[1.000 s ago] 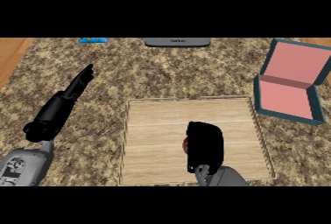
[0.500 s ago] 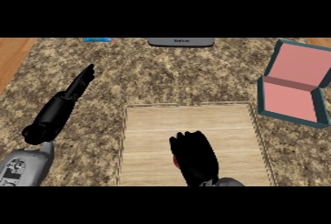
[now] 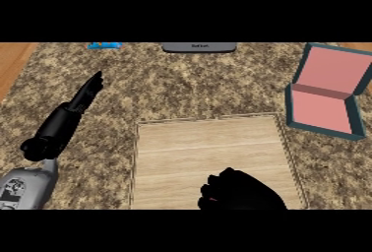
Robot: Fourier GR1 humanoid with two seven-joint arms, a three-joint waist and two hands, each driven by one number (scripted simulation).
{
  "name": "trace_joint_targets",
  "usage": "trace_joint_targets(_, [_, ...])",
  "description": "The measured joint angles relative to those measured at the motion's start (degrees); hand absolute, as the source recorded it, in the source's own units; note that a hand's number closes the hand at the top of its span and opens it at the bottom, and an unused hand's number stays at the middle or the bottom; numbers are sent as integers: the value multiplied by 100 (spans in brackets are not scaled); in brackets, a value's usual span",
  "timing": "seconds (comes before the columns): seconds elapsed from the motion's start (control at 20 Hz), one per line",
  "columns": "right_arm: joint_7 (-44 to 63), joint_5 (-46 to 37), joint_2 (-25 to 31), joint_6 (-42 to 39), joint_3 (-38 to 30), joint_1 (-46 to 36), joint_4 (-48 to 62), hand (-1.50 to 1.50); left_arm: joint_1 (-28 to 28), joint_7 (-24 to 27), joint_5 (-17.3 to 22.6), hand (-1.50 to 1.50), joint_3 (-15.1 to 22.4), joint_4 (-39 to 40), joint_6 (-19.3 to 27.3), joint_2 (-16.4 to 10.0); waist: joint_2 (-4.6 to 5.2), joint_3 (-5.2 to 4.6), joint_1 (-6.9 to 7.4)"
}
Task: Pick the can from the tray and place it in the cardboard box
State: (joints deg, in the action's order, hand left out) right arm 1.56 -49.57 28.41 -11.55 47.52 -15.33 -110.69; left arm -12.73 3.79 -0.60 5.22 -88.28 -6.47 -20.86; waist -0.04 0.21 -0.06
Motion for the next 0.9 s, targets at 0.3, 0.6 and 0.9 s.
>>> trace_joint_targets(0.3, [-1284, 664, 1221, 686, -1183, 547, -906, 150, 94, 130, -54, 0, -75, 130, -7, 28, -3, -11, -80])
trace_joint_targets(0.6, [-897, 2097, 1209, 715, -2798, 696, -1055, 150, 165, 97, -82, 0, -69, -32, -34, 39, -2, -18, -60])
trace_joint_targets(0.9, [-328, 3116, 1125, 501, -4110, 186, -305, 150, 25, 74, -73, 0, -149, 67, -124, 38, 13, -22, 1])
